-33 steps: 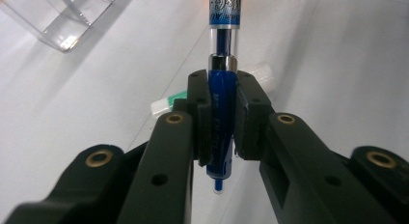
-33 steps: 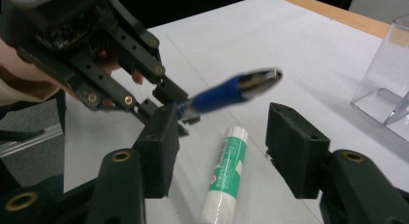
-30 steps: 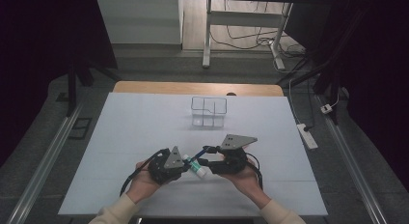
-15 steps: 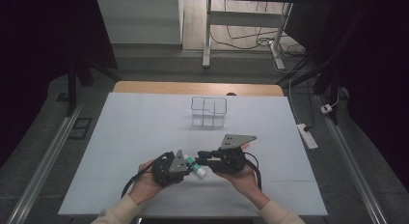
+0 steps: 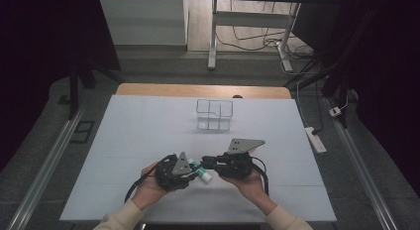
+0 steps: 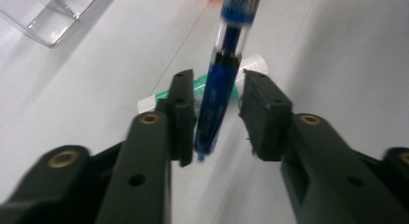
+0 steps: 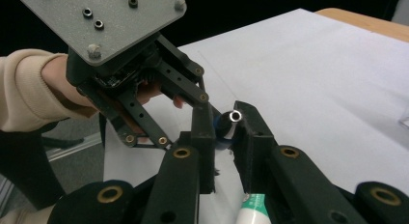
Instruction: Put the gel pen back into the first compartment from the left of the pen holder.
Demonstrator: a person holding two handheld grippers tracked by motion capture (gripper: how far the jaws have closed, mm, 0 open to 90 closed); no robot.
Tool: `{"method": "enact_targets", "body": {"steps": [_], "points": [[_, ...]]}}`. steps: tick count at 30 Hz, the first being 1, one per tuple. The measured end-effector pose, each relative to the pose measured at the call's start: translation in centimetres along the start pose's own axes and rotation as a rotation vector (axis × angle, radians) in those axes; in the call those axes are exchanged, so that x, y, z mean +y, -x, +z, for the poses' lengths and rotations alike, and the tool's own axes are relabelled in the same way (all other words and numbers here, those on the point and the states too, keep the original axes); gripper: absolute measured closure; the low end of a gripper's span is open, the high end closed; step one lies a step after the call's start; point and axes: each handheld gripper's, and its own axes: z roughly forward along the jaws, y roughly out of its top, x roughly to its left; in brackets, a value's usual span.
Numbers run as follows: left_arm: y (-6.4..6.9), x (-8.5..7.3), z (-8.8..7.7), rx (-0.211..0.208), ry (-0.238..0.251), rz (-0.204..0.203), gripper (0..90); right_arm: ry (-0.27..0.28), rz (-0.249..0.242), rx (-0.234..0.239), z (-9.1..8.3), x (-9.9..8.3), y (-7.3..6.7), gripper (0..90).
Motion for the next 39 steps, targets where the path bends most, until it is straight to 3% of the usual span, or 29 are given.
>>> {"method": "enact_targets", "body": {"steps": [7, 10, 20, 33, 39], "points": [[-0.6, -0.7, -0.8, 0.023, 0.038, -0.082, 43.1, 0.022, -0.004, -0.018, -0.4, 0.1, 0.1, 78.8], [-1.1, -1.4, -1.4, 0.031, 0.056, -0.128, 39.5, 0.037, -0.005, -0.03, -0.7, 0.1, 0.2, 78.8], [-2.2, -5.1, -3.5, 0.059, 0.087, -0.242, 35.7, 0.072, 0.004, -0.063, -1.7, 0.4, 0.7, 78.8], [-2.8, -9.3, -5.5, 0.113, 0.093, -0.334, 33.0, 0.101, 0.003, -0.115, -2.8, 0.7, 1.3, 78.8], [-3.2, -10.1, -5.6, 0.125, 0.081, -0.354, 31.0, 0.115, 0.006, -0.139, -3.3, 0.8, 1.8, 78.8]]}}
